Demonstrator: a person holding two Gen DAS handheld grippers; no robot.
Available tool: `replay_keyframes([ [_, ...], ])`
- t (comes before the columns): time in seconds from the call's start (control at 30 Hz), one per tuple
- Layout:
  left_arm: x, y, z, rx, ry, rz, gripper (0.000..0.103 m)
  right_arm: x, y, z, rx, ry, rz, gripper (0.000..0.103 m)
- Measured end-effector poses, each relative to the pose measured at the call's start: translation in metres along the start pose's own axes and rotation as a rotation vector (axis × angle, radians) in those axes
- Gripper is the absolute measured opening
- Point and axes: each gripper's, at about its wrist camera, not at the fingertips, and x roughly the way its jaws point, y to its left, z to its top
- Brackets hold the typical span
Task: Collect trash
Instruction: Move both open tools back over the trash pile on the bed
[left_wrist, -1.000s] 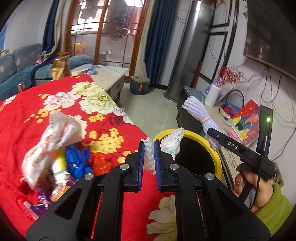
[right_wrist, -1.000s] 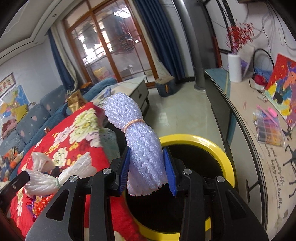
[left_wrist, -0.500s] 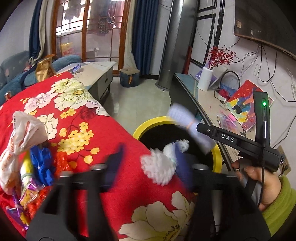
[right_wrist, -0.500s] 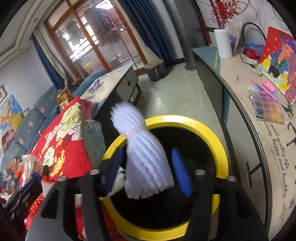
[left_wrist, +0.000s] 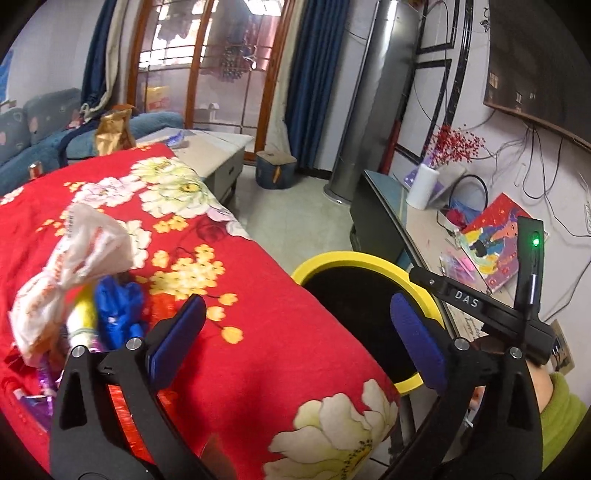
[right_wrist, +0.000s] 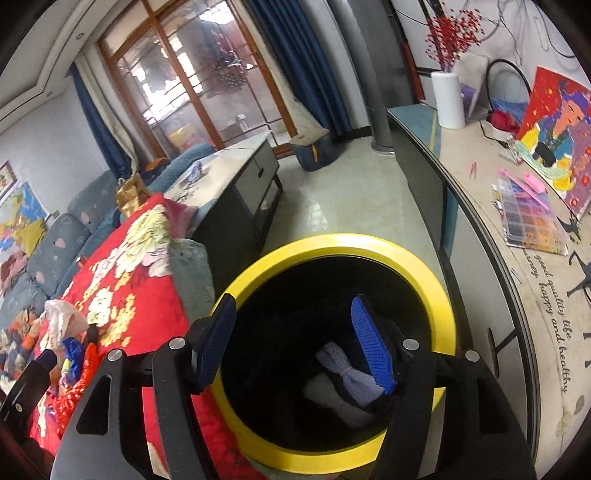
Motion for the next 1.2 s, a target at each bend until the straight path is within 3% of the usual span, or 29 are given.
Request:
replay_keyframes([
  [0.6, -0.054, 0.048, 0.008, -0.091, -0.132, 0.075, 0.092, -0.034, 0.076, -0.004, -0.135, -0.057, 0.118, 0.070],
  [1.2, -0.087, 0.100, 0.003, -0.186, -0.196, 0.159, 0.092, -0.053, 0.143, -0.027, -0.274, -0.052, 0.219, 0.075],
])
